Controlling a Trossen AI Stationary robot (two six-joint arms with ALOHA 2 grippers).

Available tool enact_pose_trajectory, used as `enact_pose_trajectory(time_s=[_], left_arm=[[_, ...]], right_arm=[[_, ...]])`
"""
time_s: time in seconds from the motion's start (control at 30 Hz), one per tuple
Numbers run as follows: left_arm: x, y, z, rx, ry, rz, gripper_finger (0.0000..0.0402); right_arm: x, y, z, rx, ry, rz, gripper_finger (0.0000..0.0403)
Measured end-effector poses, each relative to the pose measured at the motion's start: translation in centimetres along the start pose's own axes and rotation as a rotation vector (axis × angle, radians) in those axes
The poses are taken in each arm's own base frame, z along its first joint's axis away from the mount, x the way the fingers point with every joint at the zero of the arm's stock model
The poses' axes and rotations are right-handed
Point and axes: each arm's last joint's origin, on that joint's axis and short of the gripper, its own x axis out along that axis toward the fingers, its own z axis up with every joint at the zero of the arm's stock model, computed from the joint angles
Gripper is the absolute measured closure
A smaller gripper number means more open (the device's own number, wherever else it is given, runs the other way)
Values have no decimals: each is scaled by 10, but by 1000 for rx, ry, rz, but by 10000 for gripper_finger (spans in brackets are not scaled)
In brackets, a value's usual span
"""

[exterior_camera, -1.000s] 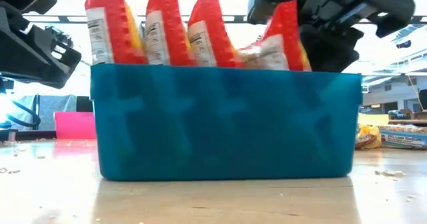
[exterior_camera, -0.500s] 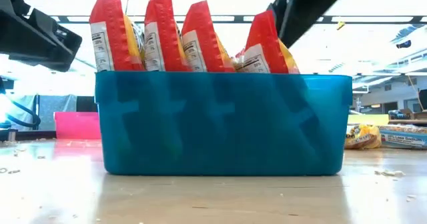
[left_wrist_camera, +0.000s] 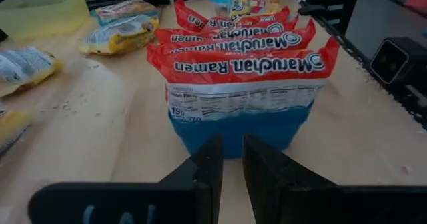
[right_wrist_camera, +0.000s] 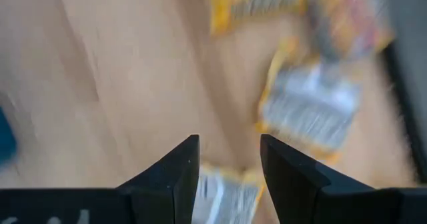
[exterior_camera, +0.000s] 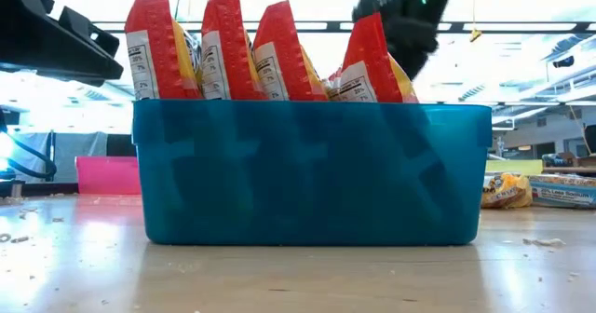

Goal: Sort Maruchan noodles
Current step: Put the yellow noodle pack into the yellow bin

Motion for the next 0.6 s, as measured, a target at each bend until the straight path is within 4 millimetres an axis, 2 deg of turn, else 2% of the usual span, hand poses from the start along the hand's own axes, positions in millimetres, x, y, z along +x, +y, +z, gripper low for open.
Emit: enact_pose_trajectory(time_s=[0.13, 0.27, 0.4, 0.6], left_arm=[[0, 0, -2, -10, 27, -27, 340], [0, 0, -5, 7, 54, -39, 340], [0, 0, -6, 10, 60, -37, 340], [0, 0, -6, 9, 60, -37, 340]], right_arm=[[28, -2, -24, 126, 149, 49, 237], [39, 14, -50, 200, 231, 47, 237], [34, 43, -73, 132, 225, 46, 238], [29, 80, -103, -137, 81, -130, 238]])
